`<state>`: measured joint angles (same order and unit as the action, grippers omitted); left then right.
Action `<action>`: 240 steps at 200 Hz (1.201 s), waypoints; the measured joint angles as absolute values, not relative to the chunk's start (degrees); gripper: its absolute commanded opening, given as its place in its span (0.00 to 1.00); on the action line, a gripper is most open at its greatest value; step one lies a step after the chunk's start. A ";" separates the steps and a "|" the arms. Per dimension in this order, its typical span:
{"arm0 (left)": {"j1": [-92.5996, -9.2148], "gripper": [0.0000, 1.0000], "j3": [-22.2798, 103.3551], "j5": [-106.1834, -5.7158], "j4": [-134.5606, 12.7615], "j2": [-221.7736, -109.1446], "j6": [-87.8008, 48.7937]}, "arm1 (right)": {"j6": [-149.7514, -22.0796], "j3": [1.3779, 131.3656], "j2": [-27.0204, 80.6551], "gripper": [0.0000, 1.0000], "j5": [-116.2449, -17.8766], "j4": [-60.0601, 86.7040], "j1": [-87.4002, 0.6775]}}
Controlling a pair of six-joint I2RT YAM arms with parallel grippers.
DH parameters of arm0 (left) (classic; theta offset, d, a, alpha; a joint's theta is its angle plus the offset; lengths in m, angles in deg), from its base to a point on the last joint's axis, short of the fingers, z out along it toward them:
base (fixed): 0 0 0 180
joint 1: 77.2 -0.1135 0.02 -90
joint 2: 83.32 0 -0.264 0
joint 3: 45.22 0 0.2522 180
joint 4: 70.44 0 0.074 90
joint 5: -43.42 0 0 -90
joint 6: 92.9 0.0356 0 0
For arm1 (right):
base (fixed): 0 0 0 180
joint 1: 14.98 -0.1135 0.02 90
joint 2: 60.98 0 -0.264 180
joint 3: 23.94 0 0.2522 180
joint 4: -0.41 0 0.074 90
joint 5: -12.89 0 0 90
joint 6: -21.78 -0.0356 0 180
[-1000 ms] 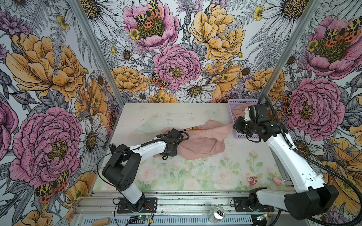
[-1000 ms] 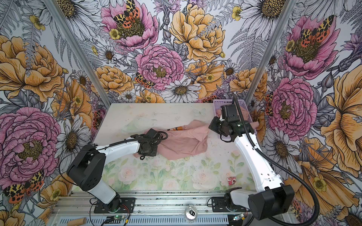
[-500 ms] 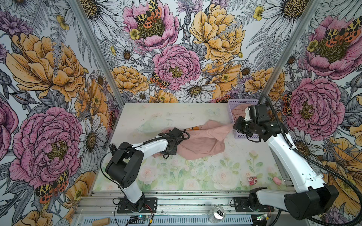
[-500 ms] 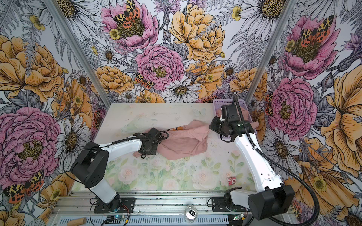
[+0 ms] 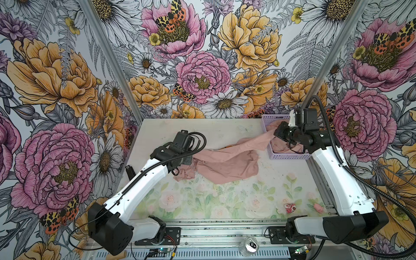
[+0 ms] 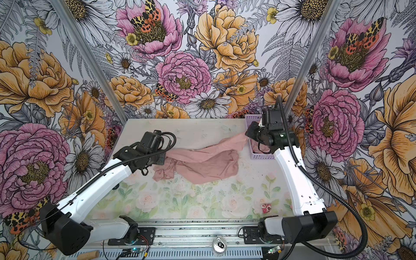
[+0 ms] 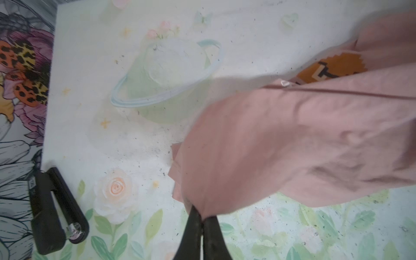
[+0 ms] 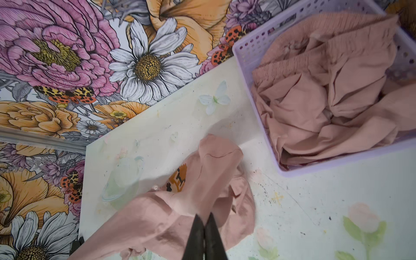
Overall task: Fold and stack the mixed laundry pile
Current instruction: 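Lift the T-shirt high with both grippers to shake it open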
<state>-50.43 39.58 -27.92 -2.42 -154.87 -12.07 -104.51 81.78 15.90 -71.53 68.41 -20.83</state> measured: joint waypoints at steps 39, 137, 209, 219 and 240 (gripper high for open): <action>-56.12 0.00 51.95 -27.88 -0.34 -153.53 -4.15 | -101.60 95.07 18.08 0.00 -72.67 68.37 -19.36; -57.62 0.00 75.47 -23.42 -12.15 -154.49 12.89 | -97.17 137.28 26.00 0.00 -73.41 67.93 -18.38; -61.51 0.00 75.23 -24.27 -25.41 -150.82 20.48 | -95.61 143.59 24.25 0.00 -74.41 63.71 -18.38; -63.39 0.00 74.53 -25.37 -26.48 -150.82 20.17 | -95.48 143.03 24.62 0.00 -74.39 62.92 -18.38; -67.50 0.00 72.54 -27.90 -27.64 -152.18 18.69 | -95.07 142.63 27.57 0.00 -74.33 61.28 -18.38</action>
